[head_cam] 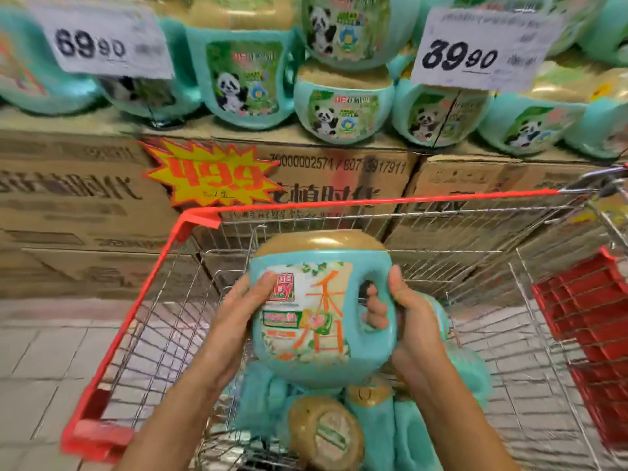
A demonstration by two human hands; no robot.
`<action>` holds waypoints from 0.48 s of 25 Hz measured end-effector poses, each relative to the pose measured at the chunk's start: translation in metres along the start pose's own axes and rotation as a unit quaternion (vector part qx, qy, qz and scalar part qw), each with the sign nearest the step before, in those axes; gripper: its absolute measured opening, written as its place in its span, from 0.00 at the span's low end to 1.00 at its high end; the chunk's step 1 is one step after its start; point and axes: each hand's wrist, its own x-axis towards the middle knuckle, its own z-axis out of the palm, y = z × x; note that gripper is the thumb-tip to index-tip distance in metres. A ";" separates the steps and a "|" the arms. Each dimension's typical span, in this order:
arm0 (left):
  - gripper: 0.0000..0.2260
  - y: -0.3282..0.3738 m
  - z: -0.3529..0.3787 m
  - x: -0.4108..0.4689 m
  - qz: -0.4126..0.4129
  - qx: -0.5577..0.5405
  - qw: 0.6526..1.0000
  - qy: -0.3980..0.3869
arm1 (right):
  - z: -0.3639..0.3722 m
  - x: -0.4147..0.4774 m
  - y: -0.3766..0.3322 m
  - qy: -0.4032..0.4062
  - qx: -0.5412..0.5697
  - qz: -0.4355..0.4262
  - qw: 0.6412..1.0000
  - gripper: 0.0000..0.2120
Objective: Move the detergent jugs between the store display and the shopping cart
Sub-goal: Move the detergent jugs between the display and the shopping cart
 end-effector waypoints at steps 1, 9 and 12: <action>0.13 0.003 -0.009 -0.010 0.015 0.007 1.000 0.009 | 0.007 0.000 0.009 -0.006 0.004 0.013 1.000 0.18; 0.25 0.035 -0.102 -0.100 0.053 -0.005 0.987 0.150 | 0.101 -0.031 0.097 -0.055 -0.078 0.068 0.993 0.16; 0.24 0.055 -0.155 -0.139 0.047 -0.011 0.986 0.157 | 0.141 -0.046 0.143 -0.069 -0.089 0.072 0.991 0.16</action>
